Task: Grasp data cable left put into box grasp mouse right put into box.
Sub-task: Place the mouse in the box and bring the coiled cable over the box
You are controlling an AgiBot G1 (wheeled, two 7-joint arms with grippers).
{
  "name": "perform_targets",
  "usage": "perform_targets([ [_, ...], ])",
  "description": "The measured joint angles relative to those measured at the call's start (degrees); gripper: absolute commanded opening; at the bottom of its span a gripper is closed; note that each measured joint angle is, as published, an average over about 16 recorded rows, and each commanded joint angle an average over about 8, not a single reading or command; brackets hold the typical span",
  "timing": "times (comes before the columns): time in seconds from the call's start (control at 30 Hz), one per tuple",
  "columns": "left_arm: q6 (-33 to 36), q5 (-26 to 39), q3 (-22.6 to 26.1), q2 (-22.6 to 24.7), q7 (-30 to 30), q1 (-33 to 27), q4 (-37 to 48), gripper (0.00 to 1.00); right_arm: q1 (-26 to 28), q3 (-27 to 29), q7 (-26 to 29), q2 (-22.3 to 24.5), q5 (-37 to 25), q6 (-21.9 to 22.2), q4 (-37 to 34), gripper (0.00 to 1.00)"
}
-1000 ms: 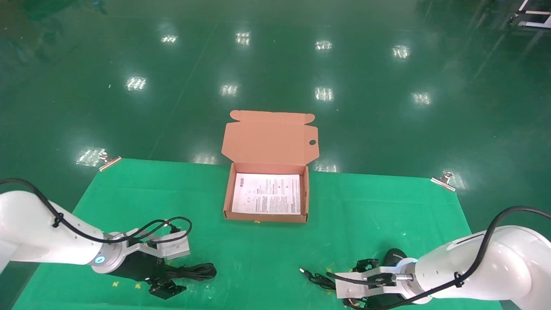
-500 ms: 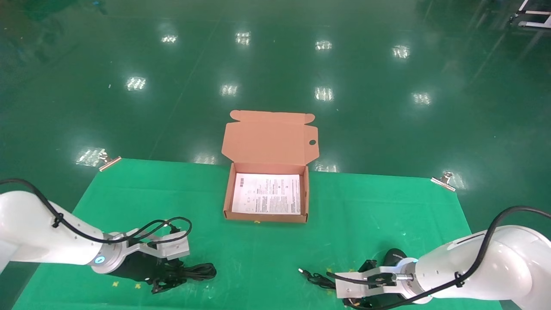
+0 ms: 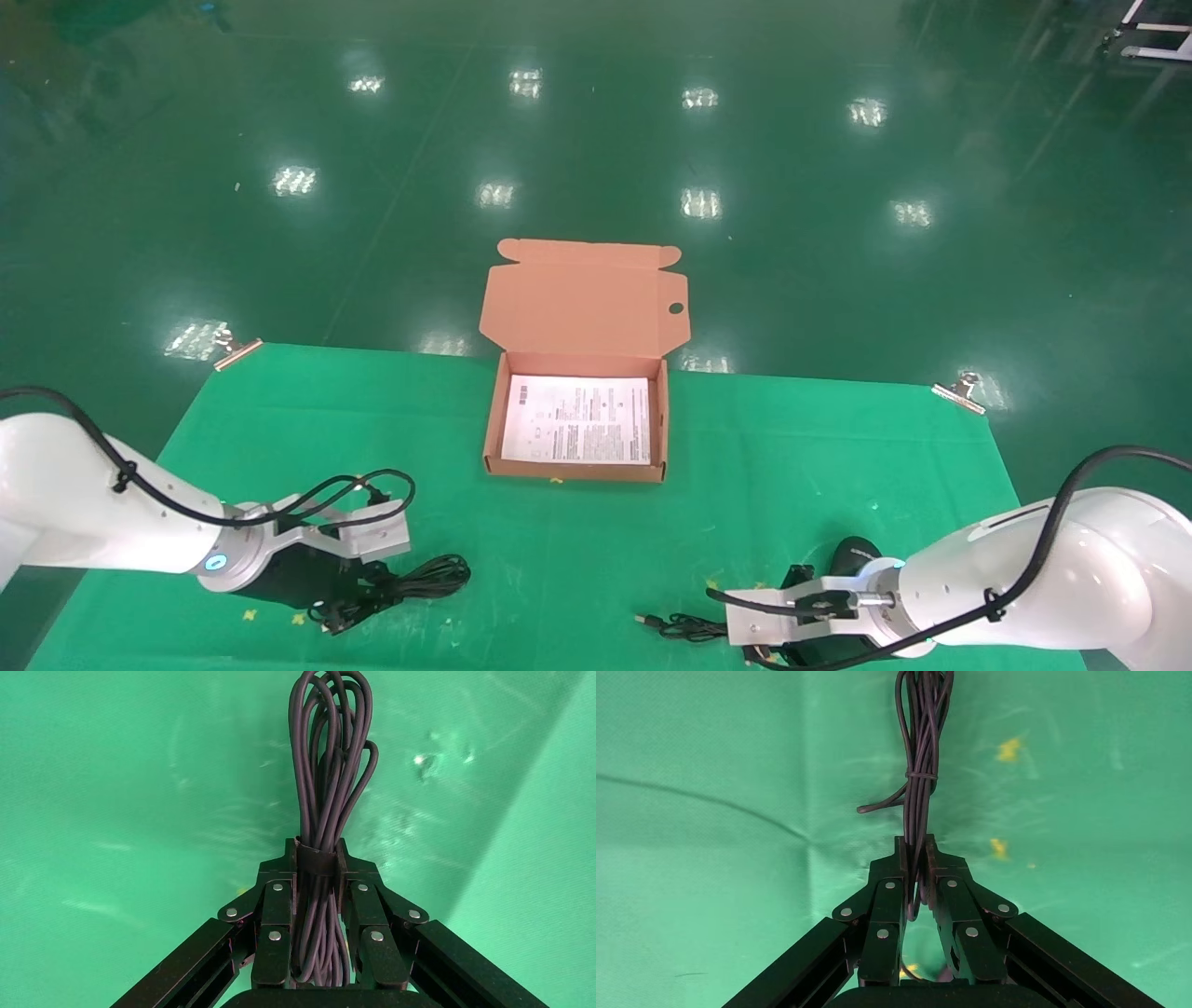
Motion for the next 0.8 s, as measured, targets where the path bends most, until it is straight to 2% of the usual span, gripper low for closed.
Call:
perform_targets([
  [0.23,-1.65,0.48,-0.49,-1.69,0.18,-1.43,-3.46,0.00,3.46,1.73,0.61,2.17,-0.69,0.53,3.10,0.00],
  [0.43,-3.80,1.96,-0.80,-3.71,-0.80,-2.70,-9.93,0.00,7.56,3.34,1.56,3.20,-2.44,1.06,6.40,0.00],
  [0.6,-6.13,4.28,-0.91,-5.13,-2.82,-3.11,-17.07,0.00,10.94,4.46,1.89,2.25,-4.02,2.00,8.24,0.00],
  [0.8,-9.77,8.96,-0.70,-5.75,-6.37,-3.12,-25.16,0.00,14.79,5.59,0.91,-1.06,-5.01,3.89,8.01,0.00],
])
